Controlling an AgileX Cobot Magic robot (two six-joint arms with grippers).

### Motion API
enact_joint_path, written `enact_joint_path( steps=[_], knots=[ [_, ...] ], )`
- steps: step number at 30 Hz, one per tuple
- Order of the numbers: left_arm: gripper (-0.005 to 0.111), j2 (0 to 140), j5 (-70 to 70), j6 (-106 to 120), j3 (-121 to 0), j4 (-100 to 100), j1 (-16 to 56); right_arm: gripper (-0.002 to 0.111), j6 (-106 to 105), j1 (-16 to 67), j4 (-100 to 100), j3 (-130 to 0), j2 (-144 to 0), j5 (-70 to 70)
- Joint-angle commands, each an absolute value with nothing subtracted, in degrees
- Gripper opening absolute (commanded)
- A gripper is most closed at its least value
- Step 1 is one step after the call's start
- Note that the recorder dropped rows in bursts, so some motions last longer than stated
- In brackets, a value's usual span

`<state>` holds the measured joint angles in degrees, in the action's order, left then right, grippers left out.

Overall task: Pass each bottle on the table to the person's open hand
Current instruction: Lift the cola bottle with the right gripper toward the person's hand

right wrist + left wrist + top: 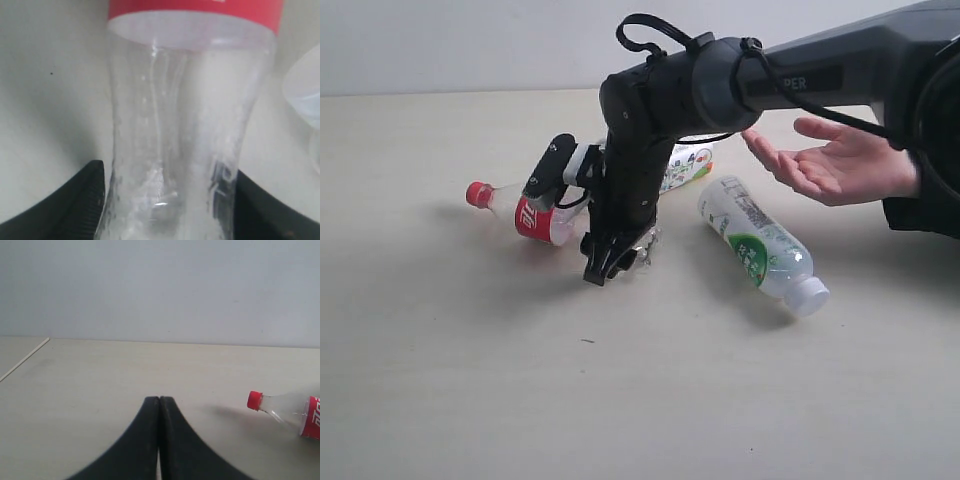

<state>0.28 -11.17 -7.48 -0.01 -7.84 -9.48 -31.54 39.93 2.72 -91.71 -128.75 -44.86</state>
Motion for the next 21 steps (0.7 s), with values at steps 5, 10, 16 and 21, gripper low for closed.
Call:
enact_joint_path(
  steps=[5,10,16,21],
  knots=[
    [0.000,0.0,-11.3,-7.3,0.0,-7.3,-9.3,0.000,-28.7,40.7,7.1,-91.8,-118.4,-49.4],
    [0.000,0.0,-11.3,-7.3,0.0,-7.3,-9.3,0.000,-24.8,42.2,7.8,-91.8,-111.7,-53.0],
    [0.000,0.0,-11.3,-7.3,0.0,-7.3,-9.3,0.000,-11.7,42.6,3.3,-91.5,-103.3,-59.2],
    [0.000,0.0,-11.3,-7.3,0.0,-7.3,-9.3,0.000,0.6,40.6,-7.6,-86.6,-95.6,-62.2]
  ],
)
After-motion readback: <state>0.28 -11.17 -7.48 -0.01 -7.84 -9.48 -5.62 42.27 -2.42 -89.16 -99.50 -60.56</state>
